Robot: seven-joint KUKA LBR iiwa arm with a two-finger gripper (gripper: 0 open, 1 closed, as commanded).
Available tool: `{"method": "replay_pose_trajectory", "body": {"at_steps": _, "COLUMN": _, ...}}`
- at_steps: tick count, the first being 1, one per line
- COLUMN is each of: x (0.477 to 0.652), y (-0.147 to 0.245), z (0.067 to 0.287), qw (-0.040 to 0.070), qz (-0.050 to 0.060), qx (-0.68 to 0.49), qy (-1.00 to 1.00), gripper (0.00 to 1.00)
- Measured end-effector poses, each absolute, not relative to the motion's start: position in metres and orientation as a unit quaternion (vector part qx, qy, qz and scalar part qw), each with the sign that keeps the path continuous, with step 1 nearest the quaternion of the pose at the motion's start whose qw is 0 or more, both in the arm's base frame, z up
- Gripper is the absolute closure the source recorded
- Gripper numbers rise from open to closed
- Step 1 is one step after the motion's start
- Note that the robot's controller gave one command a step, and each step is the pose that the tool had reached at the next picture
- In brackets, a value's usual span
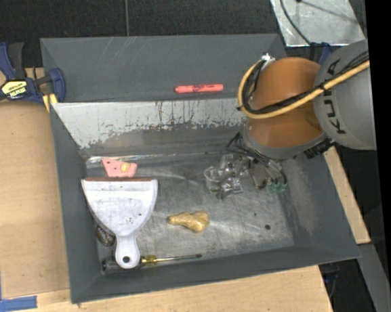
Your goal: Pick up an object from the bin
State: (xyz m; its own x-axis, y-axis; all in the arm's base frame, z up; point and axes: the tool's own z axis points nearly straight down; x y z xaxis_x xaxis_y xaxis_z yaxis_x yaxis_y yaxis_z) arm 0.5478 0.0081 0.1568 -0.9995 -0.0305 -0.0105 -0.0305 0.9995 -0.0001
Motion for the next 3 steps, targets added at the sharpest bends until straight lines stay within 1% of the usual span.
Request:
{"method": "replay_pose_trajectory", "body": {"at_steps": 1, "x": 0.536, "y": 0.009, "z": 0.177, "qw": -0.005, "qz": 0.000, "qx": -0.012, "qy": 1.000, "gripper": 1.00}}
{"method": "replay_pose_trajectory", "body": {"at_steps": 2, "x": 0.551, "y": 0.031, "z": 0.250, "qw": 0.001, "qz": 0.000, "qx": -0.016, "qy": 1.000, "gripper": 1.00}}
{"method": "replay_pose_trajectory", "body": {"at_steps": 3, "x": 0.547, "y": 0.025, "z": 0.309, "qw": 0.000, "qz": 0.000, "qx": -0.017, "qy": 1.000, "gripper": 1.00}}
